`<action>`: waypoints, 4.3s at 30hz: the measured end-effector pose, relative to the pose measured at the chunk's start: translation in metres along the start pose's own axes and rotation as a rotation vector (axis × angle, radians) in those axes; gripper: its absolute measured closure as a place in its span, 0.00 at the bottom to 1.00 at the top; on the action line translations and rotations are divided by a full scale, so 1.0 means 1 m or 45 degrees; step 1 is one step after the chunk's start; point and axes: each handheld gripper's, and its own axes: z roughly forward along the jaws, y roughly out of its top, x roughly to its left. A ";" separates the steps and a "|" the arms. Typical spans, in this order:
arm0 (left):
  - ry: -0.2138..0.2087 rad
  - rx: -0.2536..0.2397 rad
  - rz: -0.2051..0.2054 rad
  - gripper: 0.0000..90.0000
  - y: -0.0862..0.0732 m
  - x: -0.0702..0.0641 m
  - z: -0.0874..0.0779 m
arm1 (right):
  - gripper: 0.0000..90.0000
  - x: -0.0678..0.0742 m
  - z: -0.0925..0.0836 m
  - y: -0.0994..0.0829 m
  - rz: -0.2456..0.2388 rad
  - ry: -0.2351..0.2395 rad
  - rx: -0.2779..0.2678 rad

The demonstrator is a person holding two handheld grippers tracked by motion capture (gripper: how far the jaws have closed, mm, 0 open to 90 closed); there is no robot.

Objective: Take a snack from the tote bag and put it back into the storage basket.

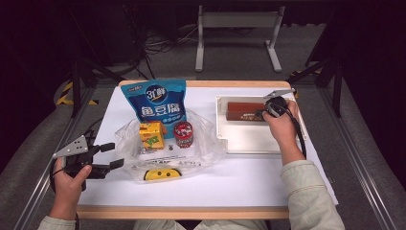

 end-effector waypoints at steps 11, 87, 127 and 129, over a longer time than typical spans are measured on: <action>0.005 -0.004 -0.005 0.23 0.000 0.000 0.000 | 0.67 0.026 -0.026 0.028 -0.010 0.117 -0.165; 0.039 -0.026 -0.014 0.15 -0.004 0.001 -0.007 | 0.30 0.170 0.049 0.165 -0.463 0.599 -0.341; 0.039 -0.025 -0.014 0.15 -0.005 0.002 -0.007 | 0.91 0.181 0.071 0.168 -0.625 0.690 -0.280; 0.039 -0.026 -0.015 0.15 -0.005 0.002 -0.007 | 0.96 0.182 0.071 0.168 -0.633 0.688 -0.278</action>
